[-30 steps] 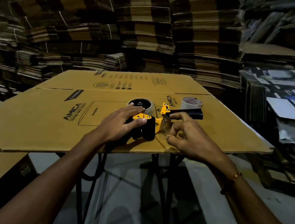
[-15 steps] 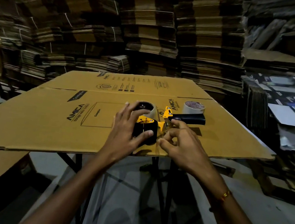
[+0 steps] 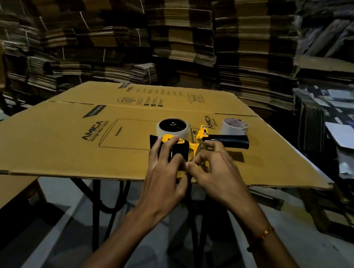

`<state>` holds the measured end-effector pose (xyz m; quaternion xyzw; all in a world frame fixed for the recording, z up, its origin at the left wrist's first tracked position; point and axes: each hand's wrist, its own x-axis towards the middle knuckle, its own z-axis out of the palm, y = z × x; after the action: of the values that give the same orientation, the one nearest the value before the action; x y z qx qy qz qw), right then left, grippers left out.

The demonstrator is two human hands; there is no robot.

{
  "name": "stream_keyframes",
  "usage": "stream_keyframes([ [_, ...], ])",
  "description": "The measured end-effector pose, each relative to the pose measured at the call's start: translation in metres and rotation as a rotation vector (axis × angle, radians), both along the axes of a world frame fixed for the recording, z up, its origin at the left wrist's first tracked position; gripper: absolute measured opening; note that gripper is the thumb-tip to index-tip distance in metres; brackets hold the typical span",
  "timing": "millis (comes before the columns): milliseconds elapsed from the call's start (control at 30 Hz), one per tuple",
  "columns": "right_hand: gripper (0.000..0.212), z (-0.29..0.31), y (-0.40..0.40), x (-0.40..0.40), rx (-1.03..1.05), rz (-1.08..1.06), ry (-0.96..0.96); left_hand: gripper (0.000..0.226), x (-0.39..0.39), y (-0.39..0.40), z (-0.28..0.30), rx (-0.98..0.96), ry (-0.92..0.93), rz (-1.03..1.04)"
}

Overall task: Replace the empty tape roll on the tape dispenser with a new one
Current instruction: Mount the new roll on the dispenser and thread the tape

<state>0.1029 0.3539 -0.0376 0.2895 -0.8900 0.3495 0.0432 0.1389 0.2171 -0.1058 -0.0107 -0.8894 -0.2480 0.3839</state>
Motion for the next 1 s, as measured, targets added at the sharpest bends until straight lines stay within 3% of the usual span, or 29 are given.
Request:
stream_keyframes([
  [100, 0.021, -0.001, 0.002, -0.003, -0.001, 0.040, -0.004, 0.004, 0.001, -0.003, -0.002, 0.085, 0.018, -0.064],
  [233, 0.015, 0.003, 0.014, -0.019, -0.109, 0.036, 0.056, 0.013, 0.008, -0.010, 0.004, 0.200, 0.066, -0.105],
  [267, 0.014, 0.003, 0.017, -0.028, -0.058, -0.002, 0.130, 0.015, 0.010, -0.011, 0.005, 0.215, 0.071, -0.098],
  [333, 0.037, 0.002, 0.020, -0.046, 0.181, -0.069, 0.274, 0.017, 0.013, -0.015, 0.006, 0.240, 0.053, -0.079],
  [400, 0.060, 0.001, 0.018, -0.063, 0.387, -0.096, 0.337, 0.017, 0.016, -0.018, 0.007, 0.258, 0.028, -0.041],
  [467, 0.069, -0.002, 0.011, -0.075, 0.490, -0.089, 0.349, 0.016, 0.016, -0.021, 0.006, 0.266, 0.017, 0.007],
  [567, 0.067, -0.007, -0.001, -0.087, 0.557, -0.091, 0.359, 0.017, 0.015, -0.025, 0.004, 0.316, 0.001, -0.015],
  [767, 0.039, -0.004, -0.015, -0.101, 0.632, -0.135, 0.408, 0.016, 0.015, -0.030, 0.004, 0.379, -0.048, -0.053],
  [1000, 0.038, -0.006, -0.022, -0.105, 0.672, -0.222, 0.438, 0.015, 0.016, -0.009, 0.009, 0.308, -0.150, 0.003],
])
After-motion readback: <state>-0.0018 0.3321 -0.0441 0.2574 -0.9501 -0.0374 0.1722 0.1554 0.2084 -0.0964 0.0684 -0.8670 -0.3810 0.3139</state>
